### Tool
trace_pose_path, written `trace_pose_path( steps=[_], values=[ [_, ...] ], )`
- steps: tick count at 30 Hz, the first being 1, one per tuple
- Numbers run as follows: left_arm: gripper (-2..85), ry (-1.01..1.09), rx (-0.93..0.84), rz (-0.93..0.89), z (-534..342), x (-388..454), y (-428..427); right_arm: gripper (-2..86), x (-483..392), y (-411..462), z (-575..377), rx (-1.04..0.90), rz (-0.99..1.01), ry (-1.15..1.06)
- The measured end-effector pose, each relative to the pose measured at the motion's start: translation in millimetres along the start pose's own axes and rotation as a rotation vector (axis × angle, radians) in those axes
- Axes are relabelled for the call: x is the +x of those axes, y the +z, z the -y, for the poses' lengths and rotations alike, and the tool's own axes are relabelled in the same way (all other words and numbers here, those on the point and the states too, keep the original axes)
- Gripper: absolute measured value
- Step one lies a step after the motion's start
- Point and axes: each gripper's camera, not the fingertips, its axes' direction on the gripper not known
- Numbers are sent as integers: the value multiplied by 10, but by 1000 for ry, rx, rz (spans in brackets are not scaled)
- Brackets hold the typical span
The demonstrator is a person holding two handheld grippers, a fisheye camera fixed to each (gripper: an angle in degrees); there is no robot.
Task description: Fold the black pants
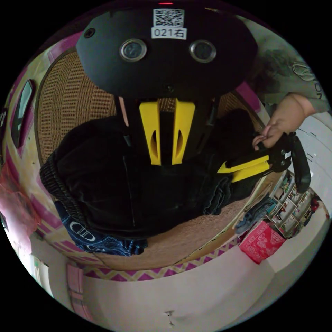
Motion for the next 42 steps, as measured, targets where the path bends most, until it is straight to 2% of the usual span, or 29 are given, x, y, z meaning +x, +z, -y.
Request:
trace_pose_path(
  steps=[3,7,11,15,17,18,20,23,26,32,39,42],
  values=[
    [22,-96,93,-82,-100,-389,-191,61,-85,31,-18,-4,-40,-25],
    [4,-303,299,-166,-541,-1443,-908,61,-265,87,-46,-7,-138,-75],
    [0,-502,432,-41,-1419,-2795,-1803,61,-305,118,-59,-8,-153,-80],
    [-2,-739,401,138,-2417,-3939,-2243,61,-294,131,-61,-7,-145,-67],
    [-3,-916,327,255,-3092,-4580,-2280,61,-290,140,-59,-7,-141,-60],
    [-3,-946,304,267,-3234,-4710,-2258,61,-289,142,-59,-8,-139,-59],
    [-3,-1073,214,80,-3731,-5183,-1958,60,-292,153,-55,-9,-134,-58],
    [-4,-1110,203,50,-3991,-5454,-1752,61,-285,159,-47,-9,-121,-52],
    [-4,-1106,293,-13,-4049,-5748,-1788,61,-236,154,-34,-8,-79,-34],
    [-4,-1070,176,1,-3989,-6254,-1647,70,-200,157,-7,-5,2,-23],
    [-1,-1098,200,-38,-4143,-6496,-1708,80,-318,125,7,19,22,-33],
    [6,-1040,339,-66,-4190,-6475,-1910,75,-352,-52,71,115,69,-65]
  ],
)
